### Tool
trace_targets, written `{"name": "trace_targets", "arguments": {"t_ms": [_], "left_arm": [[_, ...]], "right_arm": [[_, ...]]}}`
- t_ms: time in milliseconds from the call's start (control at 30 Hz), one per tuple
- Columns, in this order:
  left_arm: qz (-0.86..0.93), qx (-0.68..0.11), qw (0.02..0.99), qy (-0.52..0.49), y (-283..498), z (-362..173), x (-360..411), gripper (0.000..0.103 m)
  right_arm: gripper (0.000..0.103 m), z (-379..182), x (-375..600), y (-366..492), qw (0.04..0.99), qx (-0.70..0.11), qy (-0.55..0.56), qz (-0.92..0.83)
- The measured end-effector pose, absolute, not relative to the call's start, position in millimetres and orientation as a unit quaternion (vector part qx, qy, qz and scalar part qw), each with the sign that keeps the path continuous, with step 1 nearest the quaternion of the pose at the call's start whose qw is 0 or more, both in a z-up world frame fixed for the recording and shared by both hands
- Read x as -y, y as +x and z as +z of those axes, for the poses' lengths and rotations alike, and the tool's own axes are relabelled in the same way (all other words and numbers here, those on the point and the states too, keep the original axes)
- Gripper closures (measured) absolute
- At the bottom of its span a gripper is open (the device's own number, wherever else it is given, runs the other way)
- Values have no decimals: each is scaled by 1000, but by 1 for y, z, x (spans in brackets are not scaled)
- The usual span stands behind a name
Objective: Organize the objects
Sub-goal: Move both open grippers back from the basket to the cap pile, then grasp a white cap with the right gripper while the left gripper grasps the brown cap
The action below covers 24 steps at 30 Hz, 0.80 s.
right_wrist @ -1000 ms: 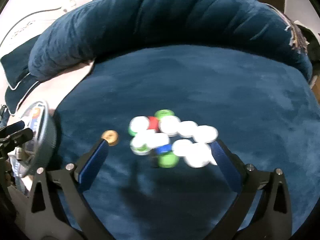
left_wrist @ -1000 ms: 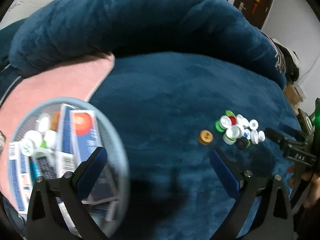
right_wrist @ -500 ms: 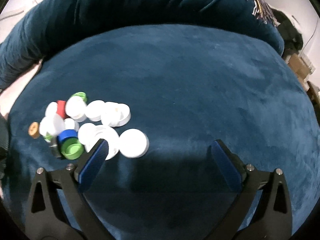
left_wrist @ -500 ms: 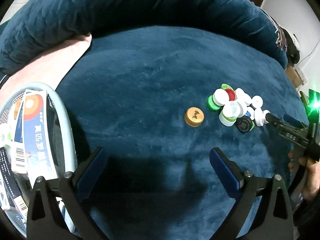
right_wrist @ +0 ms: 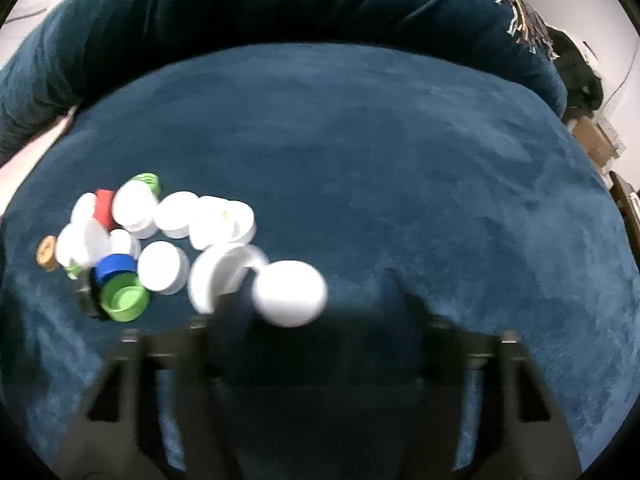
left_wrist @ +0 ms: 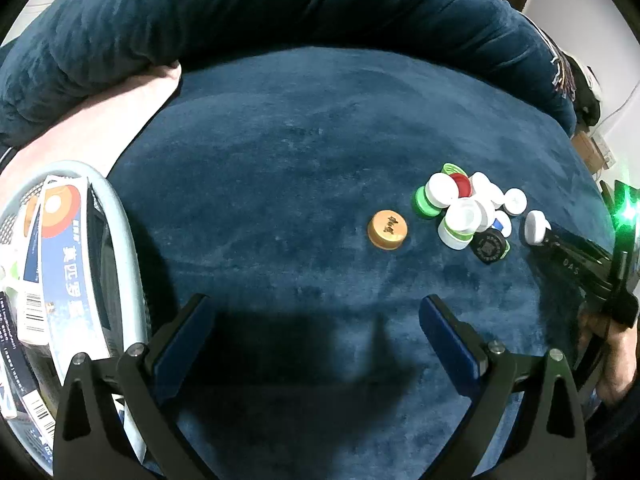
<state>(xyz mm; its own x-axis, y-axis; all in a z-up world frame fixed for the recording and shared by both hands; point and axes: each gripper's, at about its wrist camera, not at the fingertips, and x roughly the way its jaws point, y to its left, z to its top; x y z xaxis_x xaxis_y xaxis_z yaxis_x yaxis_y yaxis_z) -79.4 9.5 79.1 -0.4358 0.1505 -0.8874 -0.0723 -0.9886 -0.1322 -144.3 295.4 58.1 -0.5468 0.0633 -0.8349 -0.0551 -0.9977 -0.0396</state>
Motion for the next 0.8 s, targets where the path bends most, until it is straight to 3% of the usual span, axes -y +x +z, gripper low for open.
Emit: {"name": "trace_targets", "arguments": {"t_ms": [167, 267, 433, 733, 800], "left_arm": [[847, 39, 70, -526, -81, 79, -13, 1], [846, 40, 71, -527, -84, 78, -19, 1], [849, 39, 88, -519, -93, 73, -35, 1], [855, 17, 78, -513, -111, 47, -53, 1], [855, 19, 73, -513, -112, 44, -50, 1]], "right_arm": [[67, 65, -302, -129, -9, -58, -476, 877], [75, 68, -300, -119, -19, -52, -477, 877], [75, 72, -300, -109, -19, -52, -477, 877], [60, 61, -306, -112, -1, -29, -487, 873], [50, 61, -299, -113, -7, -11, -483, 876]]}}
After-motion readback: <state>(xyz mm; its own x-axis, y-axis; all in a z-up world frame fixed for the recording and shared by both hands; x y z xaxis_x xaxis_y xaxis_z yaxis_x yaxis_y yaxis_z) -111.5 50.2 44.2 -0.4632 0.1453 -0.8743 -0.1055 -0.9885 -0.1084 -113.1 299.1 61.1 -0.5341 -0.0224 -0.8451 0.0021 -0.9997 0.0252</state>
